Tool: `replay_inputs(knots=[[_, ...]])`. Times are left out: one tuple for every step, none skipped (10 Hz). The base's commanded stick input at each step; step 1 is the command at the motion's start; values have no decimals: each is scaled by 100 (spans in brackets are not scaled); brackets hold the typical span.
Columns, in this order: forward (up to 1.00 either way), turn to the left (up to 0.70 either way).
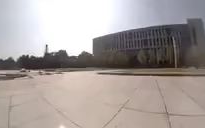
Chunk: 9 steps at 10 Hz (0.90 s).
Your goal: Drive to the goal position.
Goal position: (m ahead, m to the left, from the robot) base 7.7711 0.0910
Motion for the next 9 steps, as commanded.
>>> replay_inputs(knots=[[70,0],[70,0],[70,0],[70,0],[70,0],[70,0],[70,0],[70,0],[70,0]])
